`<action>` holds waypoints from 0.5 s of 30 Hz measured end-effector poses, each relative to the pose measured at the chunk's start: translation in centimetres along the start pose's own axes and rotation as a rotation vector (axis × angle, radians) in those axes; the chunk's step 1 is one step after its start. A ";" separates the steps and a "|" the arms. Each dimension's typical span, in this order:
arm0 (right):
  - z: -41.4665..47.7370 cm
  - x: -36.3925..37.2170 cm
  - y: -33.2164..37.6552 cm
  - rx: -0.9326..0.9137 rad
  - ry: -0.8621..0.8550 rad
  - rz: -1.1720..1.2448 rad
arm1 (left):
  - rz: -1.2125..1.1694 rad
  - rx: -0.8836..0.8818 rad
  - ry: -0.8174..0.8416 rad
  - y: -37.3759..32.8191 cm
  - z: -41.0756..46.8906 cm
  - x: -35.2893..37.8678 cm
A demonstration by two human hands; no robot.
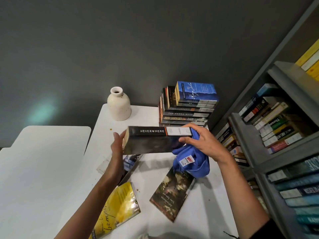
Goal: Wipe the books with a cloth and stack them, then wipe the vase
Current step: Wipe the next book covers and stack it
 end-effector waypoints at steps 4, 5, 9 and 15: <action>-0.5 0.3 -0.9 0.061 0.018 0.162 | 0.379 0.406 -0.048 -2.6 -1.0 0.5; -0.5 0.4 -1.2 0.091 0.026 0.167 | 0.415 0.450 -0.051 -3.2 -1.2 0.6; -0.6 0.1 -2.3 0.160 -0.034 0.002 | 0.390 0.529 -0.108 -4.3 -1.4 0.6; 1.0 1.8 -0.1 0.107 -0.182 -0.474 | 0.464 0.549 -0.089 -4.5 -1.7 1.5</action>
Point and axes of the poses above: each hand's wrist, its own z-axis towards the middle knuckle, its own x-axis out of the palm, y = z × x, the point moved 4 cm from there along z, towards the middle knuckle, and after that the axes turned 5 degrees about z, right-handed, at the moved point
